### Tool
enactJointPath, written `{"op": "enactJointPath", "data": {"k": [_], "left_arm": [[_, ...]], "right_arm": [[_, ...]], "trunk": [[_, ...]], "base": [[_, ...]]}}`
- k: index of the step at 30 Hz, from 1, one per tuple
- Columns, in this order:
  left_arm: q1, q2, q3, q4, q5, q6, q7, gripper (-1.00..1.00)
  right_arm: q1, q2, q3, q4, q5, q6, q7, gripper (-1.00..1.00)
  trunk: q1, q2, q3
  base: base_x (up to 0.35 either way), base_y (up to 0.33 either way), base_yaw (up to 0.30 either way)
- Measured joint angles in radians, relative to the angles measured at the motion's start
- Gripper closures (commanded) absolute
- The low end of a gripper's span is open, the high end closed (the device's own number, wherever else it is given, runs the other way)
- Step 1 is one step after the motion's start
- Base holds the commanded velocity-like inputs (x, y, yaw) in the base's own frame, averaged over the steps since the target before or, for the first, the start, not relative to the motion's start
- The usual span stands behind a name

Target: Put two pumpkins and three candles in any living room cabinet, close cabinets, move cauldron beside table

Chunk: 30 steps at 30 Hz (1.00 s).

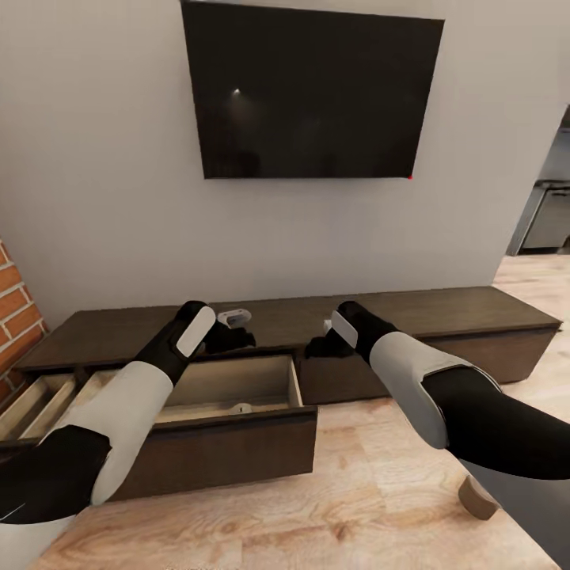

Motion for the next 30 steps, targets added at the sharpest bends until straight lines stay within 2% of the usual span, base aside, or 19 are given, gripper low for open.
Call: {"op": "enactJointPath", "data": {"k": [6,11,18,26,29,30], "left_arm": [[0.0,-0.002,-0.003,0.032,0.0,-0.007,0.0,-1.0],[0.0,-0.008,-0.02,0.05,0.0,-0.007,0.0,-1.0],[0.0,-0.019,-0.023,0.05,0.001,-0.008,-0.001,-1.0],[0.0,-0.028,-0.026,0.086,0.001,-0.069,-0.025,-1.0],[0.0,-0.029,-0.044,0.102,0.0,-0.082,-0.053,-1.0],[0.0,-0.029,-0.062,0.115,0.0,-0.099,-0.064,-1.0]], "right_arm": [[0.0,0.0,0.0,0.001,0.0,-0.004,-0.001,-1.0],[0.0,0.0,-0.001,0.002,0.0,-0.007,-0.001,-1.0],[0.0,0.0,0.001,0.017,0.0,-0.009,0.0,-1.0],[0.0,0.0,0.001,0.032,0.0,-0.009,-0.001,-1.0],[0.001,0.0,0.001,0.033,0.0,-0.009,-0.001,-1.0],[0.001,0.0,0.001,0.034,0.0,-0.01,-0.001,-1.0]], "trunk": [[0.0,0.0,0.003],[0.0,0.0,0.006],[0.0,0.0,0.007],[0.0,0.0,0.007],[0.0,0.0,0.007],[0.0,0.0,0.007]], "base": [[-0.19,-0.263,-0.293],[-0.173,-0.27,-0.235],[-0.116,-0.291,-0.037],[-0.018,-0.314,-0.001],[-0.001,-0.322,0.0],[-0.001,-0.323,0.0]]}}
